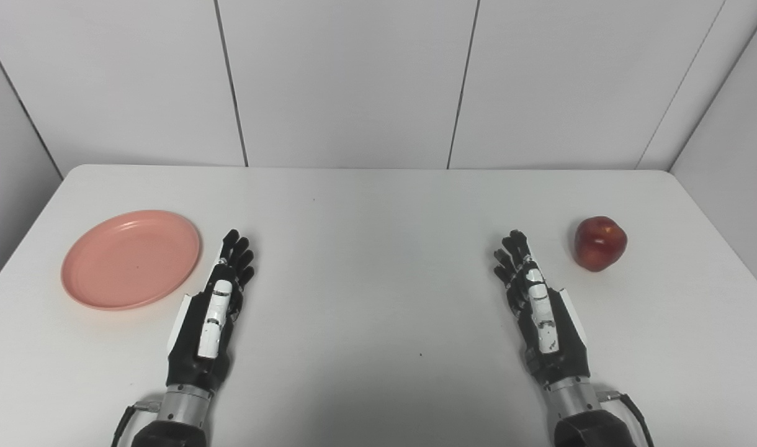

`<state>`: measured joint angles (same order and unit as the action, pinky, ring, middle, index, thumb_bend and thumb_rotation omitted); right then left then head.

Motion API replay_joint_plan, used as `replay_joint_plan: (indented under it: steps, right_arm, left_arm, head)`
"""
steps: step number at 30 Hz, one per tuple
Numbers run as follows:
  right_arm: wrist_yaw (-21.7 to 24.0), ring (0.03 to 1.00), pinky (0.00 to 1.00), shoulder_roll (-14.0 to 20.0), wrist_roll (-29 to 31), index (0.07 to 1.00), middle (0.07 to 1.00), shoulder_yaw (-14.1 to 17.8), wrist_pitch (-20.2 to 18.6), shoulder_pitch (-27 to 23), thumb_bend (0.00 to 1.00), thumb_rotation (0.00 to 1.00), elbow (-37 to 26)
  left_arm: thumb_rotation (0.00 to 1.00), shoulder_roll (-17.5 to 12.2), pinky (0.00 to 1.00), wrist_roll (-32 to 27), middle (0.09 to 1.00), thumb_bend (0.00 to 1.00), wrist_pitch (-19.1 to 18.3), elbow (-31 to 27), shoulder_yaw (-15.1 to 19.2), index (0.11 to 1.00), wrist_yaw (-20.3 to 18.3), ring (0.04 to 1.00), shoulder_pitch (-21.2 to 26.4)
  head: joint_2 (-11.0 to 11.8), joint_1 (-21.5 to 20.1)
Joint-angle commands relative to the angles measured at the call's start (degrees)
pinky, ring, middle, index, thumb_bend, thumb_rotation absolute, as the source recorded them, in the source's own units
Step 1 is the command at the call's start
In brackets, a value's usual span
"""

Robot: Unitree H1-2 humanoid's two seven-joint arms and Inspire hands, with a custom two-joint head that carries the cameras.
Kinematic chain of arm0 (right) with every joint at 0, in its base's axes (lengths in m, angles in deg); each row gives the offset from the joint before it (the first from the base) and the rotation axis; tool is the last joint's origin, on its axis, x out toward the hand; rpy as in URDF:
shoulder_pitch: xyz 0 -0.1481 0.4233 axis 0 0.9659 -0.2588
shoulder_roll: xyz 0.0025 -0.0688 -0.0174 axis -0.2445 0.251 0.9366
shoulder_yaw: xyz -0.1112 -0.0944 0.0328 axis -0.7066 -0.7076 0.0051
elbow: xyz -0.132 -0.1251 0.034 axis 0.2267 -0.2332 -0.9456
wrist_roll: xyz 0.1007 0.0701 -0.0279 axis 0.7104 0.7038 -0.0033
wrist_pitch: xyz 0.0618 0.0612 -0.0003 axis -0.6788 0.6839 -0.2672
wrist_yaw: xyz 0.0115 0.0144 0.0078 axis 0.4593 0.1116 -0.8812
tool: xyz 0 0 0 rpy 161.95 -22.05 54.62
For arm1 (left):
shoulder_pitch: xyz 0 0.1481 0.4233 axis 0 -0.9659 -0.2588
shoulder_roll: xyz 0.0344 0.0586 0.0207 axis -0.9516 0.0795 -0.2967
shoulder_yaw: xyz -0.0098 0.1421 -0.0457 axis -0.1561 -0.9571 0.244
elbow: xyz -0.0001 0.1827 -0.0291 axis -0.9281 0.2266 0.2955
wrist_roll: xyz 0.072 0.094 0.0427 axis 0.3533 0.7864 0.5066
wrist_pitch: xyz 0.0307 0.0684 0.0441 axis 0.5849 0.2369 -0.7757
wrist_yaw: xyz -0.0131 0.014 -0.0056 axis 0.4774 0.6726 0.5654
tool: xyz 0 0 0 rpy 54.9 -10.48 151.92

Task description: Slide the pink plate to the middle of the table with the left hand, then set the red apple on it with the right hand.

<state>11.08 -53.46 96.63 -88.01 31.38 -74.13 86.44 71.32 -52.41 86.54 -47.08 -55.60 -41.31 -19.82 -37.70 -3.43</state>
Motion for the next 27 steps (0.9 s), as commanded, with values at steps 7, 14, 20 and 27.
replay_joint_plan:
  steps: [7, 14, 20, 27]
  right_arm:
    - [0.1, 0.967, 0.98, -0.7, -0.1, 0.995, 0.988, 0.1, 1.5, 1.7, 0.40, 1.00, 2.7]
    - [0.0, 0.970, 0.98, -0.8, -0.1, 0.993, 0.987, 0.2, 1.5, 1.7, 0.40, 1.00, 2.7]
    - [0.1, 0.964, 0.98, -0.8, -0.1, 0.991, 0.983, 0.2, 1.7, 1.6, 0.40, 1.00, 2.9]
    - [0.3, 0.971, 0.98, -0.8, 0.1, 0.994, 0.989, 0.2, 1.7, 1.5, 0.40, 1.00, 3.0]
  left_arm:
    - [1.00, 0.6, 1.00, -0.2, 1.000, 0.29, 0.6, 0.9, -0.2, 0.984, 0.1, 1.000, -2.5]
    - [1.00, 0.8, 1.00, -0.4, 1.000, 0.29, 0.4, 0.7, -0.2, 0.982, 0.1, 0.998, -2.5]
    - [1.00, 0.7, 1.00, -0.5, 1.000, 0.29, 0.5, 0.9, -0.2, 0.983, 0.0, 0.998, -2.5]
    - [1.00, 0.7, 1.00, -0.3, 1.000, 0.29, 0.5, 1.0, -0.2, 0.985, 0.1, 1.000, -2.4]
  head:
    - [0.1, 0.0]
    - [0.1, 0.1]
    - [0.2, 0.2]
    - [0.4, 0.1]
